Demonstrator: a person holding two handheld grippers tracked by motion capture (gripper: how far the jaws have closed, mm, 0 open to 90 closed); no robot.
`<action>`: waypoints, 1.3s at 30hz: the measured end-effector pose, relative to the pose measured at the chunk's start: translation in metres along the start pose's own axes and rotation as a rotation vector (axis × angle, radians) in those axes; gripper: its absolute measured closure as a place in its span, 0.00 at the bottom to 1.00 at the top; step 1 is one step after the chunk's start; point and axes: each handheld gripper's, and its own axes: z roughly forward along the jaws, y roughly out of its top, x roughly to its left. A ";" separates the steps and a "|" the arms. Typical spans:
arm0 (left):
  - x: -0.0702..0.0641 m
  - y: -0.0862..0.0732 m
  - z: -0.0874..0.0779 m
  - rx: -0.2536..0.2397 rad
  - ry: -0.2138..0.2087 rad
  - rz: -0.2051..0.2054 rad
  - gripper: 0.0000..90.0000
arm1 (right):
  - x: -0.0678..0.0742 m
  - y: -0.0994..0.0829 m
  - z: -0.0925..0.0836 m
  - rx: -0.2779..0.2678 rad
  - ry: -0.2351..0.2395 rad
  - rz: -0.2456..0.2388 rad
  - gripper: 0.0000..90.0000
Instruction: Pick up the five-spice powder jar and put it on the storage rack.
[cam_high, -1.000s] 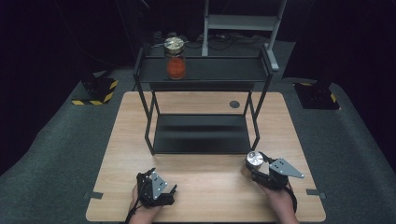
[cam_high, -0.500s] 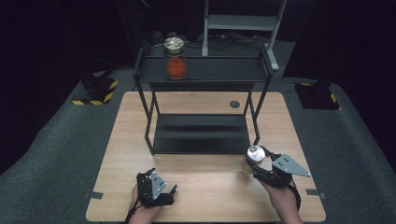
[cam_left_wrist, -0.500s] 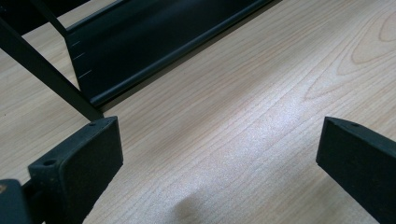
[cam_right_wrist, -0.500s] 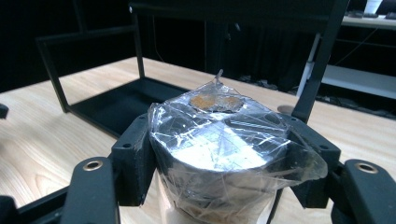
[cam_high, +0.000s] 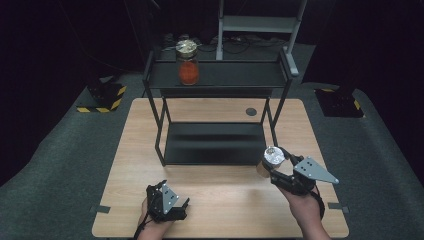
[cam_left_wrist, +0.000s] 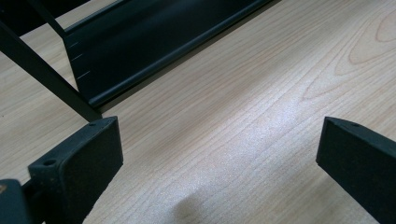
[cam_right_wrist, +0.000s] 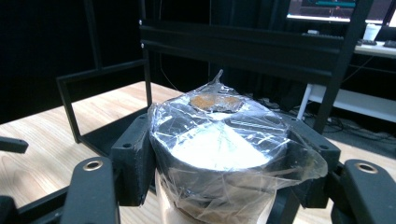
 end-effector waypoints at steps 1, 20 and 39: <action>0.000 0.000 0.000 0.000 0.000 0.000 0.01 | 0.000 0.000 0.000 0.000 0.000 0.000 0.38; 0.003 -0.001 0.000 -0.003 -0.011 -0.007 0.01 | 0.003 0.045 0.019 -0.051 0.003 -0.022 0.38; 0.005 -0.002 -0.001 -0.012 -0.018 -0.021 0.01 | 0.004 0.076 0.036 -0.106 -0.016 -0.038 0.38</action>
